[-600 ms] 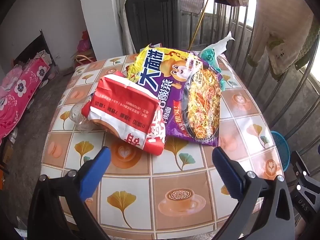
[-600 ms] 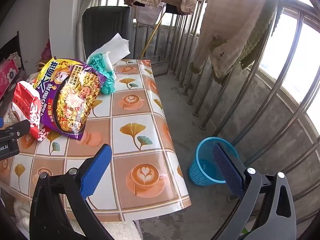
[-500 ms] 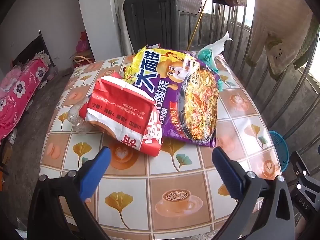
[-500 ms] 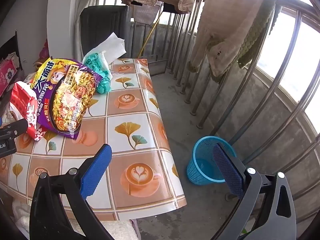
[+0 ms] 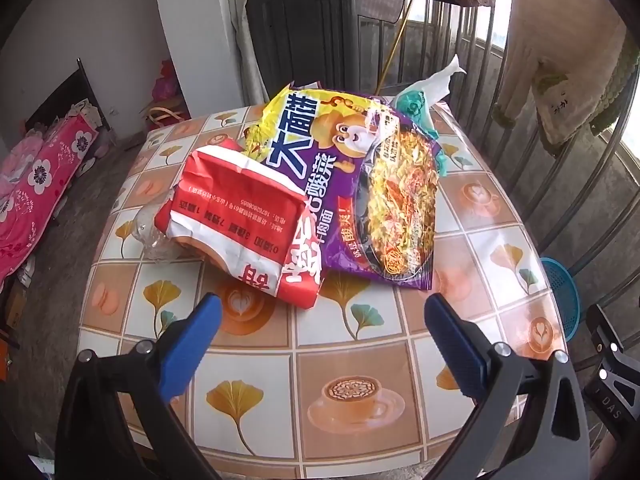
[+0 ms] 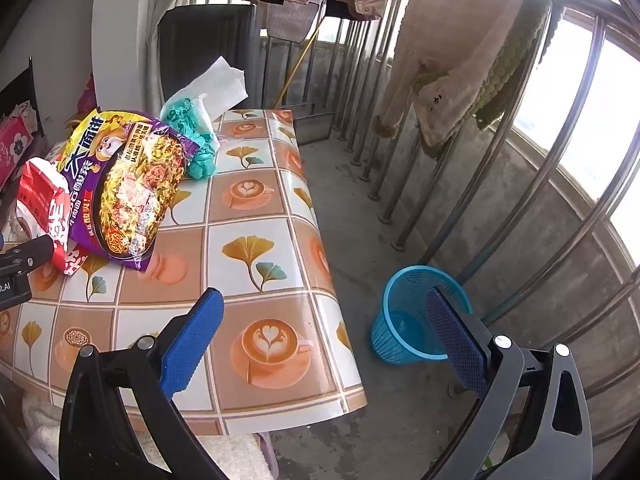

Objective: Collect trash

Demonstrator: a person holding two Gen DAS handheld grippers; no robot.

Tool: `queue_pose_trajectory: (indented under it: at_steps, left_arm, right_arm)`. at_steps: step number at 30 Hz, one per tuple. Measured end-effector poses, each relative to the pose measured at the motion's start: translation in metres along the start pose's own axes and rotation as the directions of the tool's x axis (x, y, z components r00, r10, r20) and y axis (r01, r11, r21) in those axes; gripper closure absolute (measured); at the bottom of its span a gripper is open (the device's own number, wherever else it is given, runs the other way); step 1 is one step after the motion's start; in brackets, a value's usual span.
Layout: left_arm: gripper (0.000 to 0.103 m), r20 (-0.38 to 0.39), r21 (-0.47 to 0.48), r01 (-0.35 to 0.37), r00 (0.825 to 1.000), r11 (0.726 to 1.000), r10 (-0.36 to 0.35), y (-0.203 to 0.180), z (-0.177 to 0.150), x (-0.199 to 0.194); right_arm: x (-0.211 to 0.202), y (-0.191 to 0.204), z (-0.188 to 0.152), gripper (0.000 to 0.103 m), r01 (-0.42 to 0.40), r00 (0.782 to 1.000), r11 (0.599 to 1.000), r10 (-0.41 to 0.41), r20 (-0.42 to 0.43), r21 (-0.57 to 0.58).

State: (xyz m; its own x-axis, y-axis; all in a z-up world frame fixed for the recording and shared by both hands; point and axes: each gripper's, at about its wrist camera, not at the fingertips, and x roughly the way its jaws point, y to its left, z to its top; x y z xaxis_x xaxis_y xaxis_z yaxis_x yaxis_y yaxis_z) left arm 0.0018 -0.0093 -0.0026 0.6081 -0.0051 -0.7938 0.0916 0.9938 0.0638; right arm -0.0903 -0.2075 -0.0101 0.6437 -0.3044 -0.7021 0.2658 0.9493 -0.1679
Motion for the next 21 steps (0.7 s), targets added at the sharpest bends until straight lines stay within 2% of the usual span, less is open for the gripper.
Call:
queue_pose_trajectory:
  at_steps: [21]
  left_arm:
    - [0.004,-0.022,-0.005,-0.016,1.000,1.000,0.016,0.0036,-0.0019,0.0056]
  right_arm:
    - [0.0034,0.0042,-0.0022,0.007,-0.001,1.000,1.000,0.002,-0.030,0.008]
